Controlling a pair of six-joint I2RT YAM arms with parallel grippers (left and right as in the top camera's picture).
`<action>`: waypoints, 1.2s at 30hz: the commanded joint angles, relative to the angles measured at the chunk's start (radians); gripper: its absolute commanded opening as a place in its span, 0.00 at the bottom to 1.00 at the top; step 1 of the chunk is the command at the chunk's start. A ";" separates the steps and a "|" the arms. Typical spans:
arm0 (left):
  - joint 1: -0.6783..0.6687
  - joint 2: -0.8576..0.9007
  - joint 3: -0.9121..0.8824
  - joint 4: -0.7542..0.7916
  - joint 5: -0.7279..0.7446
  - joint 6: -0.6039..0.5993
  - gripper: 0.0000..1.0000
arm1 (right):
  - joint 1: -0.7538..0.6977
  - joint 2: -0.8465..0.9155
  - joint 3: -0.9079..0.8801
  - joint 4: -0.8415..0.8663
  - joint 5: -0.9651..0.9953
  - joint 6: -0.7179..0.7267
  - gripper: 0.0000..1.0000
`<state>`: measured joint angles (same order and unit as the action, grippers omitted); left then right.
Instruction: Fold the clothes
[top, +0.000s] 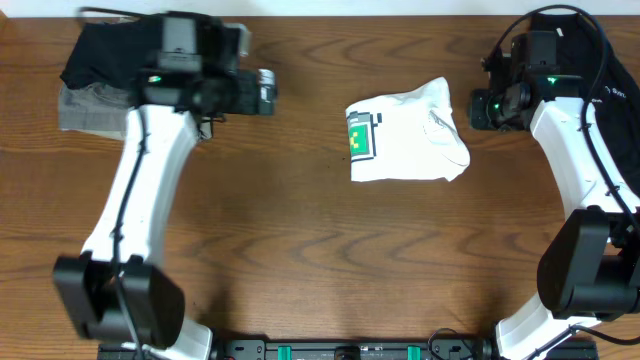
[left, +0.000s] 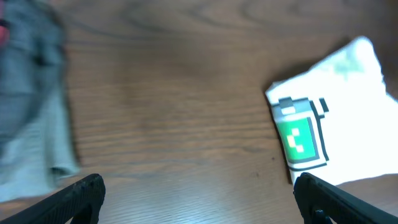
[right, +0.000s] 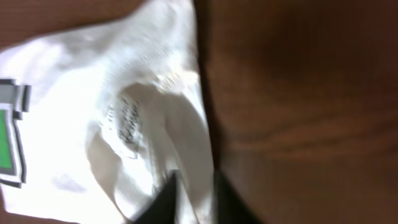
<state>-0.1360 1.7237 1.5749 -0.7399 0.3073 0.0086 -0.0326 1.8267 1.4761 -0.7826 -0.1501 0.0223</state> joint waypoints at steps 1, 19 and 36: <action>-0.036 0.053 -0.002 0.012 0.002 0.018 0.98 | -0.013 0.037 0.016 0.026 -0.042 -0.031 0.02; -0.032 0.074 -0.002 0.049 -0.015 0.018 0.98 | -0.025 0.312 0.016 0.054 -0.147 0.000 0.01; 0.184 0.071 -0.002 0.049 -0.013 0.017 0.98 | 0.269 0.313 0.016 0.223 -0.191 0.106 0.01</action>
<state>0.0280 1.8038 1.5749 -0.6918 0.3035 0.0051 0.2031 2.1342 1.4784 -0.5804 -0.3180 0.0700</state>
